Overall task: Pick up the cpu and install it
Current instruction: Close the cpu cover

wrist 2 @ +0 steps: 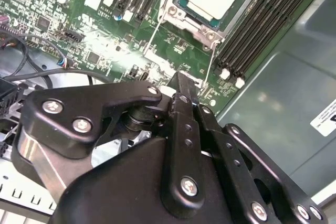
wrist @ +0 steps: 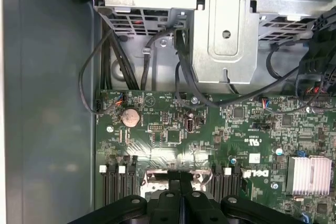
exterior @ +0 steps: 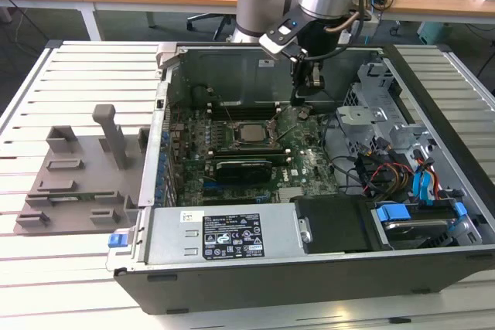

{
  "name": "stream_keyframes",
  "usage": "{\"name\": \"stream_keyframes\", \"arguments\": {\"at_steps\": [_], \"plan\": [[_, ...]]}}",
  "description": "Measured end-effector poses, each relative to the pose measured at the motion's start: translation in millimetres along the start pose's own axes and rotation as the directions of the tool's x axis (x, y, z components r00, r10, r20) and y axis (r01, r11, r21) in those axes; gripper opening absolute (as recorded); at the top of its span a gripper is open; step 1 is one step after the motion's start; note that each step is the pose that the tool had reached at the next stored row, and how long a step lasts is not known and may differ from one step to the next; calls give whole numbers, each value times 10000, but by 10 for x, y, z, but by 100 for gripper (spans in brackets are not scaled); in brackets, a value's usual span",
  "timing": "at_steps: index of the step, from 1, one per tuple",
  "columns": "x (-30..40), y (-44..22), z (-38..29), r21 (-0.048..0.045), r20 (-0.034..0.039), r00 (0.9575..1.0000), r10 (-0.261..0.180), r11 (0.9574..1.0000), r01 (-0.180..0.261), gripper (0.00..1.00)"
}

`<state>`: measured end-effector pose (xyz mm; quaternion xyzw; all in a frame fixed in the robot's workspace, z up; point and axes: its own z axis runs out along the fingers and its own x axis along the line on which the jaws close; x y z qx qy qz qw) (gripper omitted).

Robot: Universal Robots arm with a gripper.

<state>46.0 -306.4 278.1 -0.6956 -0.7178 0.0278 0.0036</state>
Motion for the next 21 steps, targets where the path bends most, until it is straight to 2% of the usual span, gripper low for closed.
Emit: {"name": "stream_keyframes", "arguments": {"at_steps": [7, 11, 13, 21], "plan": [[-1, 94, -1, 3, 0, 10000, -1, 10000, 1, 11], [1, 145, 41, 19, -1, 10000, -3, 10000, 3, 11], [2, 155, 83, 24, -1, 10000, -2, 10000, 2, 11], [3, 160, 121, 23, -1, 10000, -3, 10000, 3, 11]]}}
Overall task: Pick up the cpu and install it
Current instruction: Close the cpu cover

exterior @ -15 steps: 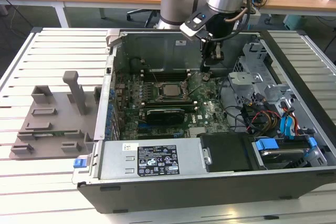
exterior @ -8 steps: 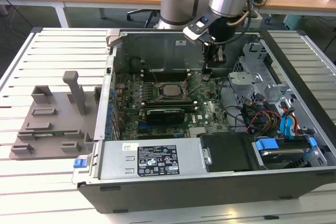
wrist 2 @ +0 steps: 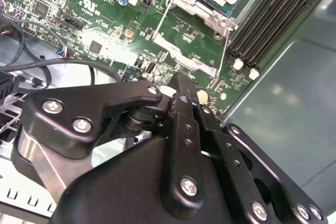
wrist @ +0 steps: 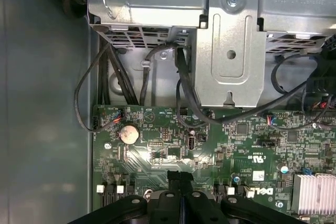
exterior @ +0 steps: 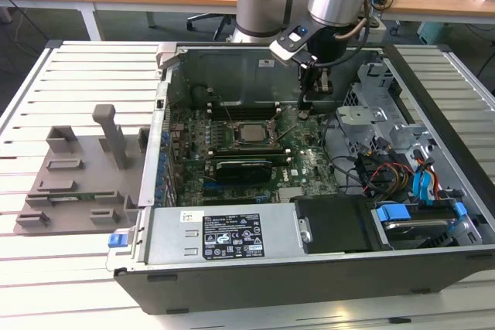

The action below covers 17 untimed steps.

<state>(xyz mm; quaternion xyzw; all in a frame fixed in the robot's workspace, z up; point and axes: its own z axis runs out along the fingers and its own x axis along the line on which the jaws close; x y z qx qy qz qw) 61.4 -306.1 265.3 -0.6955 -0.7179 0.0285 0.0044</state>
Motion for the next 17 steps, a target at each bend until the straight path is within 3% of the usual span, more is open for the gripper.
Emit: {"name": "stream_keyframes", "arguments": {"at_steps": [7, 17], "plan": [[3, 4, 92, -3, 6, 9999, -116, 9999, 116, 11], [6, 8, 174, -4, 9, 9999, -157, 9999, 157, 11]]}}
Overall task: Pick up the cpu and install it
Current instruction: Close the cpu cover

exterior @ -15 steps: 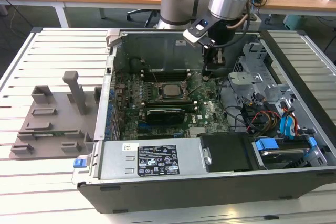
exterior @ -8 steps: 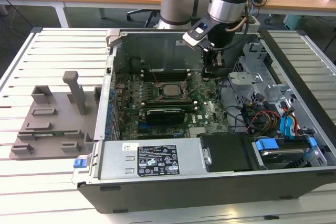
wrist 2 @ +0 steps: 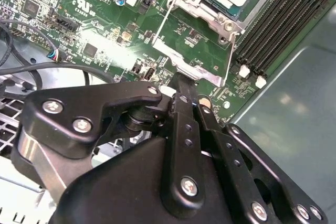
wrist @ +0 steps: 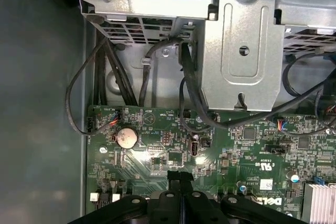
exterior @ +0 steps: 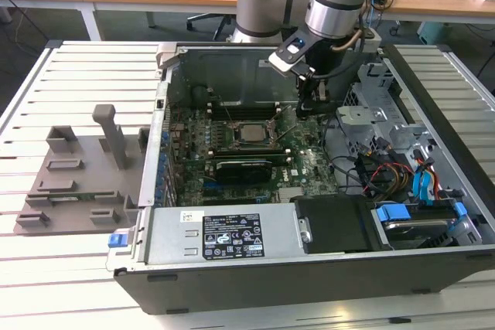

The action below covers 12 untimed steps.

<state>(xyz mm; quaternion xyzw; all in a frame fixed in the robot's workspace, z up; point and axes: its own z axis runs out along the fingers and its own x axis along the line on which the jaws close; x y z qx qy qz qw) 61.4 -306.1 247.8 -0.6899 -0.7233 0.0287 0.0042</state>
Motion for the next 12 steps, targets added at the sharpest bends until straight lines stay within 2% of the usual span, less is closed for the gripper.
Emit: {"name": "stream_keyframes", "arguments": {"at_steps": [12], "plan": [[2, -6, 59, 0, 1, 10000, -8, 10000, 8, 11]]}}
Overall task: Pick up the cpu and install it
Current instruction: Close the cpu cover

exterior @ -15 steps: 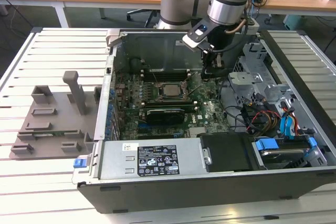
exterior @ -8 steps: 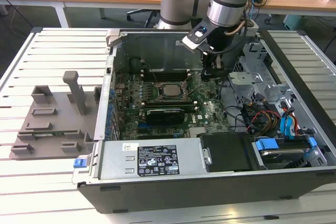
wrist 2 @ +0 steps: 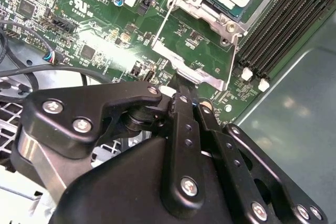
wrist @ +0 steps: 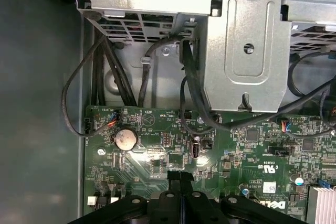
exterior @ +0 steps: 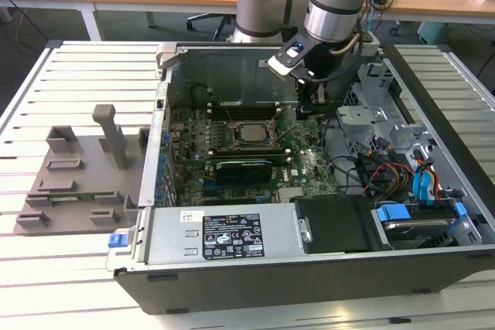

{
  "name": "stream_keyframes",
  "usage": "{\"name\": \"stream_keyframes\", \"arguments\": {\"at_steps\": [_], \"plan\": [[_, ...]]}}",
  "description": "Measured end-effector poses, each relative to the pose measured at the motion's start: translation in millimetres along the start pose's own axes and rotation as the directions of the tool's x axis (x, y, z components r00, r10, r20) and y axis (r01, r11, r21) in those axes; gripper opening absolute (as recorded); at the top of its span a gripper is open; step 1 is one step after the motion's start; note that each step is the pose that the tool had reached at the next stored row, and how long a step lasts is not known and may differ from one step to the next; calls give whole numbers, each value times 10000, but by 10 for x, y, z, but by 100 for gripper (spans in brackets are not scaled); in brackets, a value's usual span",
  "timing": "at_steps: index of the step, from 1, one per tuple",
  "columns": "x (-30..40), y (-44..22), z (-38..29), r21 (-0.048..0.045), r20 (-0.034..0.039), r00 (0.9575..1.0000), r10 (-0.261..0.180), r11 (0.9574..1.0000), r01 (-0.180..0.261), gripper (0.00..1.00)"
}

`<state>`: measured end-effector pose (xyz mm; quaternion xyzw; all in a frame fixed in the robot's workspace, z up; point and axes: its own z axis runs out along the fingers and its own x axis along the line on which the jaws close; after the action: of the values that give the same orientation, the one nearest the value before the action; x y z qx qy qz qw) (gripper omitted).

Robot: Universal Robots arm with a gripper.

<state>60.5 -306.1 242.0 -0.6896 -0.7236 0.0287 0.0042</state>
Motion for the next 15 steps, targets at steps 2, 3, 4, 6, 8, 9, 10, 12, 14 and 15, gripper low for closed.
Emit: {"name": "stream_keyframes", "arguments": {"at_steps": [2, 3, 4, 6, 8, 9, 10, 12, 14, 15], "plan": [[1, -19, 2, 0, -1, 10000, -3, 10000, 3, 11], [2, -34, 3, 0, 0, 10000, -3, 10000, 3, 11], [2, -45, 4, 0, -1, 10000, -2, 10000, 2, 11], [4, -64, 5, 0, -1, 10000, -2, 10000, 2, 11], [4, -87, 7, 0, -1, 10000, -2, 10000, 2, 11], [5, -97, 8, 0, -1, 10000, -2, 10000, 2, 11], [5, -106, 9, -1, 0, 10000, -2, 10000, 2, 11], [6, -117, 10, 0, -1, 10000, -2, 10000, 2, 11], [7, -126, 11, 0, -1, 10000, -3, 10000, 3, 11], [7, -129, 11, 0, -1, 10000, -2, 10000, 2, 11]]}}
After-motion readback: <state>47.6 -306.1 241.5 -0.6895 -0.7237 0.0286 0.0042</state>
